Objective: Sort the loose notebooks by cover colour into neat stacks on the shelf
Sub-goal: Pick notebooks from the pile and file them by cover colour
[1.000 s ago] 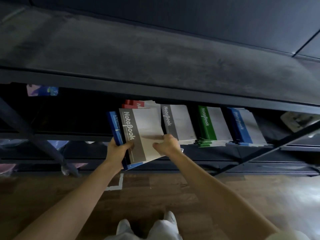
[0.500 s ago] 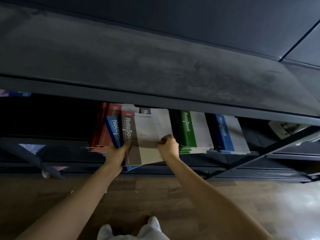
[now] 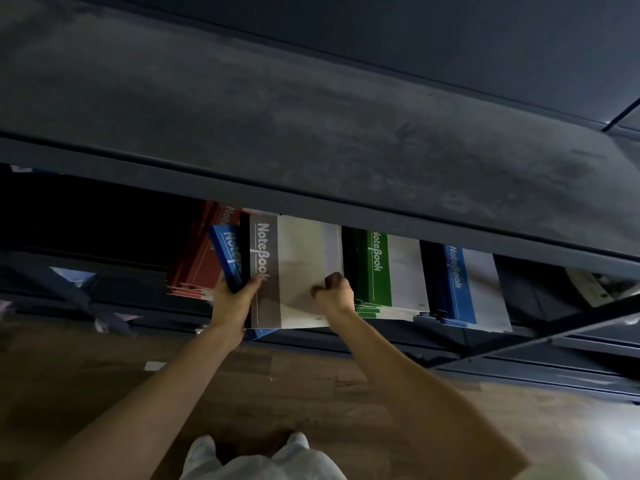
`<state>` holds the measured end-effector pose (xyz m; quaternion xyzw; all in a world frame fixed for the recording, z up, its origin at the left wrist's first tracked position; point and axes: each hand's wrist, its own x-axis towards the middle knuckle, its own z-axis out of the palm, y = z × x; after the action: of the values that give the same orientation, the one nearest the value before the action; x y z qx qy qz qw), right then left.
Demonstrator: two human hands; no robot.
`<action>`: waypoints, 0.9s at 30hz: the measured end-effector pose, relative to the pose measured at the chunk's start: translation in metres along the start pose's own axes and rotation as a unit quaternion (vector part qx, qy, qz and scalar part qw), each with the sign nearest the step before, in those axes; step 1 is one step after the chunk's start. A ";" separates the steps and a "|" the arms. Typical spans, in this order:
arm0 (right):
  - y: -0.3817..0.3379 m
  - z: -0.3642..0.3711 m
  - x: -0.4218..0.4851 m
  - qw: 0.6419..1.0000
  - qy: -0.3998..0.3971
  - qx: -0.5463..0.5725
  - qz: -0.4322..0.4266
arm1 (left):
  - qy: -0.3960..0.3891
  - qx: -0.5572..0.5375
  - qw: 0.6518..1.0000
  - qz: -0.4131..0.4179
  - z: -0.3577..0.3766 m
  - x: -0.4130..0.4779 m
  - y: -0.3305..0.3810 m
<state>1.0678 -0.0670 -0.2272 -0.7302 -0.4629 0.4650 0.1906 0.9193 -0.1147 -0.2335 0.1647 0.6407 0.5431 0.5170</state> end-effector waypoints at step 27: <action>0.017 -0.024 0.045 0.982 0.010 -0.165 -0.095 | 0.089 -0.050 0.995 0.008 -0.033 -0.030 -0.006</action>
<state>1.1030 -0.0335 -0.2497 -0.7088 -0.5988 0.3545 0.1157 0.9062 -0.1571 -0.2279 0.0947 0.6547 0.5911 0.4615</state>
